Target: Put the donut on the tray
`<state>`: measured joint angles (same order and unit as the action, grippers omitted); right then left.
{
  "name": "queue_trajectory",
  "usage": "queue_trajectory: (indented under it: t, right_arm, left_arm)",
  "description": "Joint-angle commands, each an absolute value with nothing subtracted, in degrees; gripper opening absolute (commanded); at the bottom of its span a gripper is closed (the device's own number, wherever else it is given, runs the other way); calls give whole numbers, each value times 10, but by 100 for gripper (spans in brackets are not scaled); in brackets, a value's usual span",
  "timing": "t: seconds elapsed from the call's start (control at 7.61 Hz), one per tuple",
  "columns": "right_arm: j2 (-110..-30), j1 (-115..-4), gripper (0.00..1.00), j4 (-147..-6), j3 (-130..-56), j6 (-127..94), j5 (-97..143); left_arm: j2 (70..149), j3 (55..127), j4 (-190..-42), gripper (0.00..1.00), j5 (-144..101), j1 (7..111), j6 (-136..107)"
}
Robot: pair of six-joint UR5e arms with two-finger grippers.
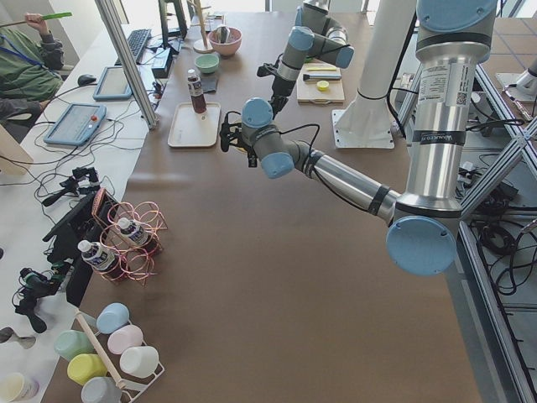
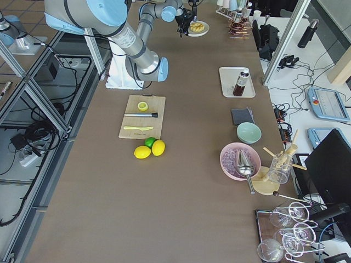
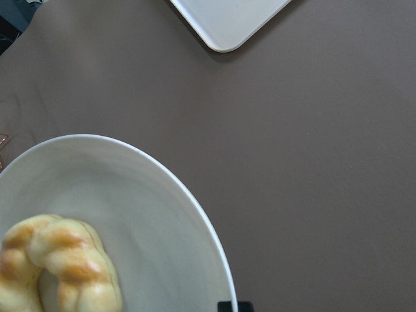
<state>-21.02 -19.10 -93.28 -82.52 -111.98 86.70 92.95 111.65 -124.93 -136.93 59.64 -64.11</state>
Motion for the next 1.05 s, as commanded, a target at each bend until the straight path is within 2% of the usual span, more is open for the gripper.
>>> queue_trajectory:
  t: [0.0,0.13,0.26,0.39,0.53,0.66,0.79,0.92]
  right_arm:
    - [-209,-192,0,-933,-826,-1120,867]
    - [-209,-192,0,-933,-826,-1120,867]
    - [-209,-192,0,-933,-826,-1120,867]
    - [-210,-193,0,-933,-827,-1118,867]
    - [-210,-193,0,-933,-828,-1115,867]
    - [-212,-195,20,-932,-830,-1108,868]
    - [-214,-197,99,-933,-830,-1072,868]
    - [-214,-199,100,-933,-832,-1054,871]
  left_arm:
    - [930,1117,-1254,41,-1369,592,-641]
    - [931,1117,-1255,29,-1369,592,-641]
    - [931,1117,-1257,6,-1370,592,-642]
    - [931,1117,-1263,0,-1371,592,-642]
    - [932,1117,-1263,0,-1371,592,-642]
    - [932,1117,-1263,0,-1371,592,-642]
    - [932,1116,-1262,0,-1373,592,-645]
    - [933,1114,-1261,0,-1373,592,-647]
